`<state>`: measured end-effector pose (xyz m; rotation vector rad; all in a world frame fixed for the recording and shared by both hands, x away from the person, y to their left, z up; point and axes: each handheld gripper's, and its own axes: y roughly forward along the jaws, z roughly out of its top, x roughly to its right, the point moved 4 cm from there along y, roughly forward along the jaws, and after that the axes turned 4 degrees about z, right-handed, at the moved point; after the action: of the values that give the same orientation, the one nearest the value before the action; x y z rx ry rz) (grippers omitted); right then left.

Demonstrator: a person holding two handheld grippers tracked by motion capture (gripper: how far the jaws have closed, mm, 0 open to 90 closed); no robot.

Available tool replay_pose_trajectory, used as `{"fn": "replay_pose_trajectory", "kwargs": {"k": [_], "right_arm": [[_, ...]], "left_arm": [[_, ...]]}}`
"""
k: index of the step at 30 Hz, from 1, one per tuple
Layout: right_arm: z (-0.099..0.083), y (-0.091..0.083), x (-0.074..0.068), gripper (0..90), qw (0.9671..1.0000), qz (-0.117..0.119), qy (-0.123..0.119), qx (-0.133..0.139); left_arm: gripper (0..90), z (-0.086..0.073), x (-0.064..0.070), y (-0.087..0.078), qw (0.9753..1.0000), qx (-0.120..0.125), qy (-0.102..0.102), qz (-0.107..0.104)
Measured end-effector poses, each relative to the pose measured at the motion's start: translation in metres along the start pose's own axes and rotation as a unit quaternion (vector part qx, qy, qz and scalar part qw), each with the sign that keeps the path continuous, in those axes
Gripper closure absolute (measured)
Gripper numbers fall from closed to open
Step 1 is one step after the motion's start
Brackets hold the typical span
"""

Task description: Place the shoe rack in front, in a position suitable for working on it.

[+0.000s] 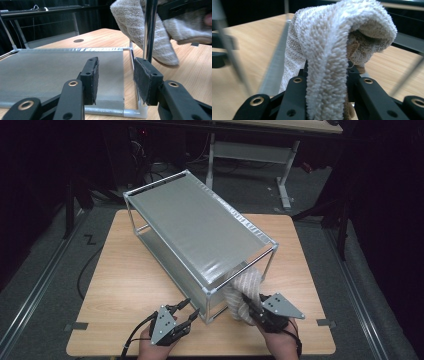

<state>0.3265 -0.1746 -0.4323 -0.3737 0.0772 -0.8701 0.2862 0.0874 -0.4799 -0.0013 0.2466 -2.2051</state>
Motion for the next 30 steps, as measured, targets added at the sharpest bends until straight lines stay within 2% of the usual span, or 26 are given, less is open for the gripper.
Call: {"fn": "replay_pose_trajectory", "kwargs": {"k": [4, 9, 16, 22, 24, 28, 30], "right_arm": [[-0.008, -0.005, 0.026, 70.6, 0.9991, -0.036, 0.022, -0.005], [-0.021, -0.013, 0.060, 70.6, 0.9950, -0.086, 0.048, -0.014], [-0.035, -0.019, 0.089, 70.6, 0.9889, -0.127, 0.071, -0.029], [-0.043, -0.019, 0.098, 70.5, 0.9860, -0.142, 0.076, -0.040], [-0.044, -0.019, 0.099, 70.4, 0.9857, -0.144, 0.076, -0.041], [-0.045, -0.020, 0.100, 70.4, 0.9852, -0.146, 0.079, -0.043], [-0.046, -0.020, 0.099, 70.4, 0.9853, -0.146, 0.077, -0.044]], "left_arm": [[54.1, 0.002, 0.004, 0.000, 1.0000, 0.003, -0.002, -0.009], [52.8, 0.003, 0.011, 0.000, 0.9998, 0.001, 0.004, -0.019], [52.1, 0.004, 0.017, 0.002, 0.9995, -0.004, 0.004, -0.030], [51.9, 0.004, 0.023, 0.006, 0.9991, -0.007, 0.004, -0.042], [51.9, 0.005, 0.026, 0.009, 0.9990, -0.010, 0.007, -0.043], [52.3, 0.008, 0.030, 0.016, 0.9989, -0.010, -0.003, -0.045], [53.2, 0.009, 0.032, 0.020, 0.9990, -0.014, 0.002, -0.043]]}}
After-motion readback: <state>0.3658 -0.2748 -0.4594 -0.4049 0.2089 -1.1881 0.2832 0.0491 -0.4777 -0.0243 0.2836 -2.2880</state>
